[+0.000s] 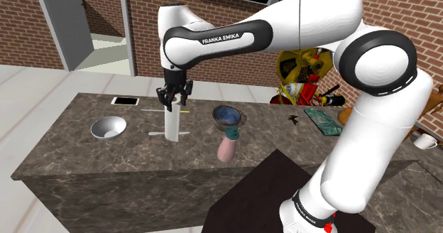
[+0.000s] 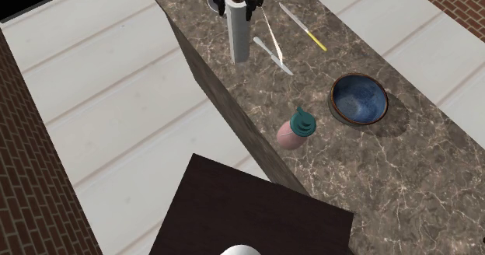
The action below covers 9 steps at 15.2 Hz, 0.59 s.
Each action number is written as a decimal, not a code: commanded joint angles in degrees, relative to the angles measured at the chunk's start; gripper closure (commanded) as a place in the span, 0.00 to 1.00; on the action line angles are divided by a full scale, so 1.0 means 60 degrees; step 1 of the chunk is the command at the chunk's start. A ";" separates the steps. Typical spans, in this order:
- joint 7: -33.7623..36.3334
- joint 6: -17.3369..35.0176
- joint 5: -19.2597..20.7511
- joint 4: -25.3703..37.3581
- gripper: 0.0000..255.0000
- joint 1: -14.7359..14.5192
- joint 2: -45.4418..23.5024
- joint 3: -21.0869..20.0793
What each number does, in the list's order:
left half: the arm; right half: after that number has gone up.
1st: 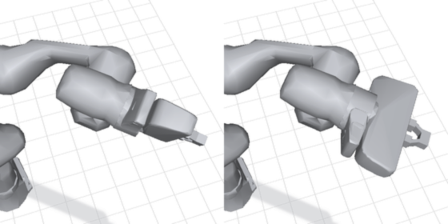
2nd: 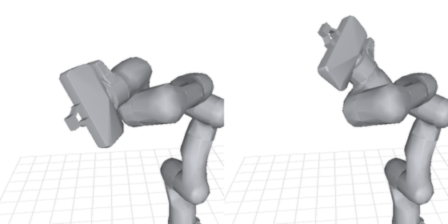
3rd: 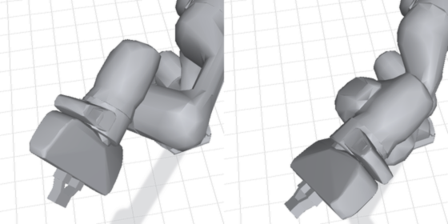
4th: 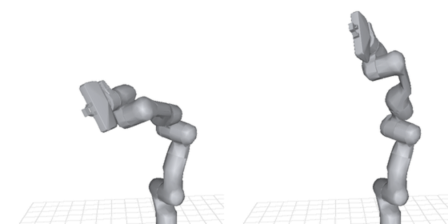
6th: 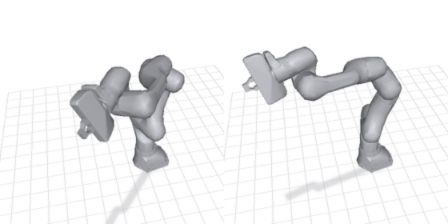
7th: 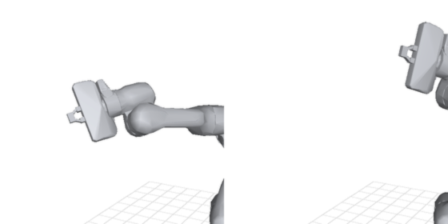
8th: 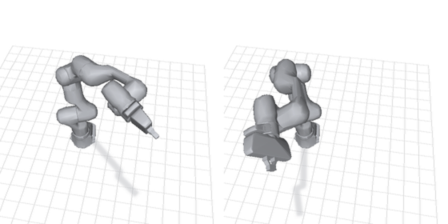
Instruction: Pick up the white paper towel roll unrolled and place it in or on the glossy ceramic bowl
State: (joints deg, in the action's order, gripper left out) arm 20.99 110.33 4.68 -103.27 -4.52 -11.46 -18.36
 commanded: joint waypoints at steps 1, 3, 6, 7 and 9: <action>-0.0404 -0.0062 -0.0082 -0.0158 1.00 0.0245 0.0244 0.0133; -0.0858 -0.0109 -0.0156 -0.0329 1.00 0.0513 0.0489 0.0298; -0.1536 -0.0205 -0.0237 -0.0499 1.00 0.0895 0.0791 0.0567; -0.1761 -0.0243 -0.0256 -0.0532 1.00 0.1019 0.0873 0.0661; -0.2209 -0.0327 -0.0284 -0.0566 1.00 0.1263 0.1011 0.0852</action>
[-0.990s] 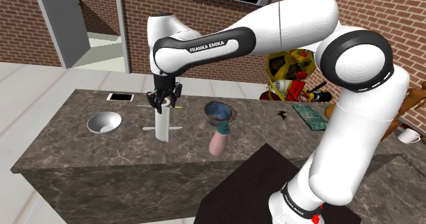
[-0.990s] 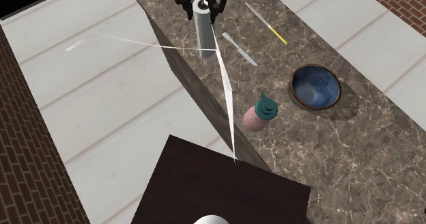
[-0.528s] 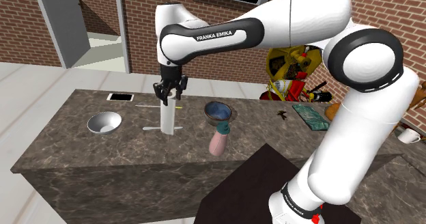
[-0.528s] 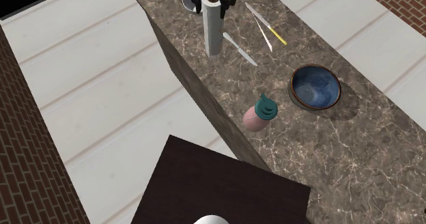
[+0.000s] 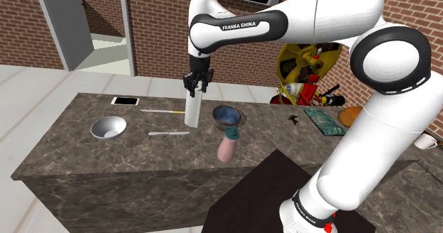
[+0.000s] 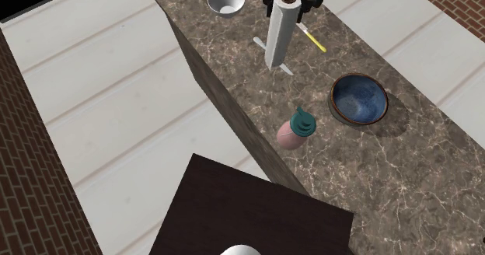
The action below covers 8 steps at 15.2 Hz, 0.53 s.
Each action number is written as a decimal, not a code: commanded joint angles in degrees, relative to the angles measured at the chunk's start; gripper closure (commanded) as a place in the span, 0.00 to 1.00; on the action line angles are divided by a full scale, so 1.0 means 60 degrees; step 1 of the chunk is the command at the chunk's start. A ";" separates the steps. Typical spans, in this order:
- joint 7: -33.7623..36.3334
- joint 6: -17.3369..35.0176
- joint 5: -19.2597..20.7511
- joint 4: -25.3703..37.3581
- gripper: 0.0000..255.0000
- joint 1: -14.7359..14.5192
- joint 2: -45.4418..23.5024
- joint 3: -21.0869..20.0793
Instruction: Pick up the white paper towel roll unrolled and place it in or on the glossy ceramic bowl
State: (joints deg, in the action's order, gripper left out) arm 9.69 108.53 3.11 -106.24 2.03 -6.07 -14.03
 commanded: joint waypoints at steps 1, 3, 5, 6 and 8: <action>-0.0548 -0.0073 -0.0033 -0.0071 1.00 0.0293 0.0168 0.0229; -0.0989 -0.0171 -0.0042 -0.0036 1.00 0.0532 0.0251 0.0423; -0.1426 -0.0278 -0.0042 0.0043 1.00 0.0766 0.0297 0.0621; -0.1643 -0.0335 -0.0039 0.0099 1.00 0.0882 0.0306 0.0721; -0.2074 -0.0455 -0.0029 0.0246 1.00 0.1109 0.0297 0.0921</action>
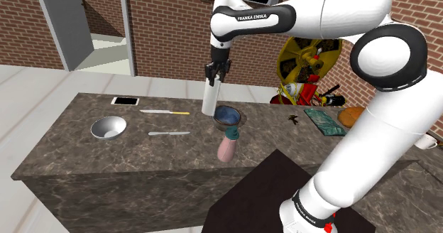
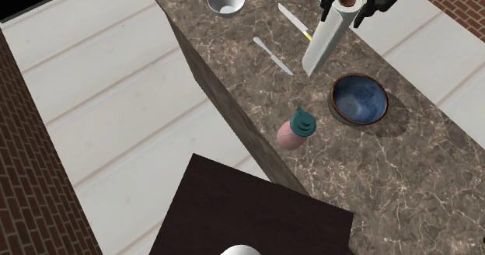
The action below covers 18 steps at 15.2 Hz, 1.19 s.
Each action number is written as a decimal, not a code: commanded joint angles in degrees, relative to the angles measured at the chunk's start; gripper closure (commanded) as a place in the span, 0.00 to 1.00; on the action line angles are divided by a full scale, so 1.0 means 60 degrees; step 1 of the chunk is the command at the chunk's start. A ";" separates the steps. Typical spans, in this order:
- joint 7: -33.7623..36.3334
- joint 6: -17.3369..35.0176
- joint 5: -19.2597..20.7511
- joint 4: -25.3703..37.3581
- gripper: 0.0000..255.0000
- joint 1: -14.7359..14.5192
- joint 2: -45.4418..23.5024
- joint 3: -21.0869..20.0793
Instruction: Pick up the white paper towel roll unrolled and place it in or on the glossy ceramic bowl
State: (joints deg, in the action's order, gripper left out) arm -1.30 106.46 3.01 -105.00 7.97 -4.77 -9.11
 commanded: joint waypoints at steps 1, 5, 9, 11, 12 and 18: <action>-0.0455 -0.0172 -0.0006 0.0129 1.00 0.0234 0.0061 0.0197; -0.1298 -0.0447 0.0022 0.0608 1.00 0.0681 -0.0105 0.0585; -0.2124 -0.0766 0.0043 0.1282 1.00 0.1127 -0.0420 0.0950; -0.2529 -0.0945 0.0046 0.1697 1.00 0.1349 -0.0635 0.1123; -0.2731 -0.1041 0.0045 0.1926 1.00 0.1460 -0.0757 0.1208; -0.3154 -0.0764 0.0041 0.1992 1.00 0.1716 -0.1077 0.1390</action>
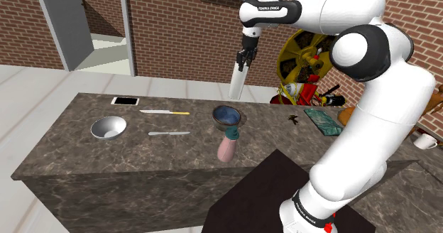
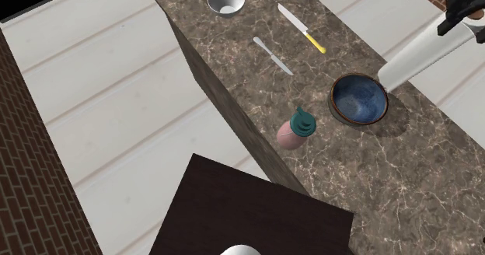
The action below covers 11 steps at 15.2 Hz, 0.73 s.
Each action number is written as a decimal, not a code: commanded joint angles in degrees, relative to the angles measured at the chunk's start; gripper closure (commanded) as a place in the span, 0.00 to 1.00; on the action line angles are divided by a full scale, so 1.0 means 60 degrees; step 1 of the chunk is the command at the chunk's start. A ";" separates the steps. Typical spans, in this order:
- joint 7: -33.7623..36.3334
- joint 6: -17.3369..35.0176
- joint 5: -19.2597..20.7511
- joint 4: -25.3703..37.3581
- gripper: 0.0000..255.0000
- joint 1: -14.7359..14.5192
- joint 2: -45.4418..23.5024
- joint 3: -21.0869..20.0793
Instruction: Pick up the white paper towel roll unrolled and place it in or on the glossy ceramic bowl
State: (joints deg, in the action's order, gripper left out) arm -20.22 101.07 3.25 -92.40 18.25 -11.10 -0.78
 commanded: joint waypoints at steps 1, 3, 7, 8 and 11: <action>0.0006 0.0259 0.0003 -0.0227 1.00 0.0003 -0.0029 0.0001; 0.0018 0.0508 0.0007 -0.0455 1.00 0.0004 -0.0050 0.0002; 0.0043 0.0999 0.0016 -0.0878 1.00 0.0007 -0.0117 0.0004; 0.0049 0.1120 0.0018 -0.0978 1.00 0.0008 -0.0139 0.0005; 0.0069 0.1480 0.0026 -0.1261 1.00 0.0009 -0.0217 0.0007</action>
State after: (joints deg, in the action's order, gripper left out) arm -19.91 109.07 3.39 -99.32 18.34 -12.20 -0.72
